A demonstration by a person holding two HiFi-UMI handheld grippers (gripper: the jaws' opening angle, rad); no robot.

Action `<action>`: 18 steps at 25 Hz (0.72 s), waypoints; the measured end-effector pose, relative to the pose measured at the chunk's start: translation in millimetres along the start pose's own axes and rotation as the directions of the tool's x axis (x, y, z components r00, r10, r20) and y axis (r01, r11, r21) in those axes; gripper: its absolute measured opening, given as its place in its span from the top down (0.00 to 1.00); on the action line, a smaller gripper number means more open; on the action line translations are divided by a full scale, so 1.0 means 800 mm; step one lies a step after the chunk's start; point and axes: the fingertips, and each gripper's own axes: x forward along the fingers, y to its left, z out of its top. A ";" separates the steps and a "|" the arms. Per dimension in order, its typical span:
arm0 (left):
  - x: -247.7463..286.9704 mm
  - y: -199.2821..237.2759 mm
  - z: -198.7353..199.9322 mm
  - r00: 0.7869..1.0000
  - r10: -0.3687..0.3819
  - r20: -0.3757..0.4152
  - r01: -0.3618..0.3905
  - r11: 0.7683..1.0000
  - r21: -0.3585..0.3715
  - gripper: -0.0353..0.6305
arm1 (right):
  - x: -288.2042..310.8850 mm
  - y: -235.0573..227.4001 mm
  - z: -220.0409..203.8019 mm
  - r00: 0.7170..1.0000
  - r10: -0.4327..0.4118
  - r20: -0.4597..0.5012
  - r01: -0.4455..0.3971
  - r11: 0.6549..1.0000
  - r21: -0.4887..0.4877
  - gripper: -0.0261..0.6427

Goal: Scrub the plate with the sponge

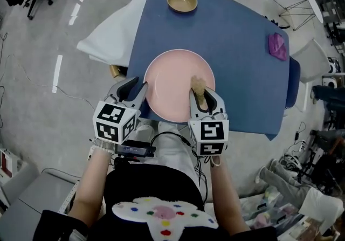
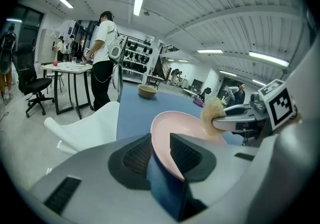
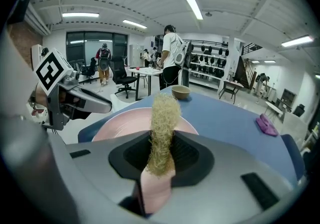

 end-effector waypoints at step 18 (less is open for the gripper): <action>0.029 0.012 -0.033 0.996 0.074 -0.053 -0.079 0.992 -0.101 0.78 | 0.086 -0.019 -0.017 0.986 0.061 -0.155 -0.078 0.991 -0.105 0.80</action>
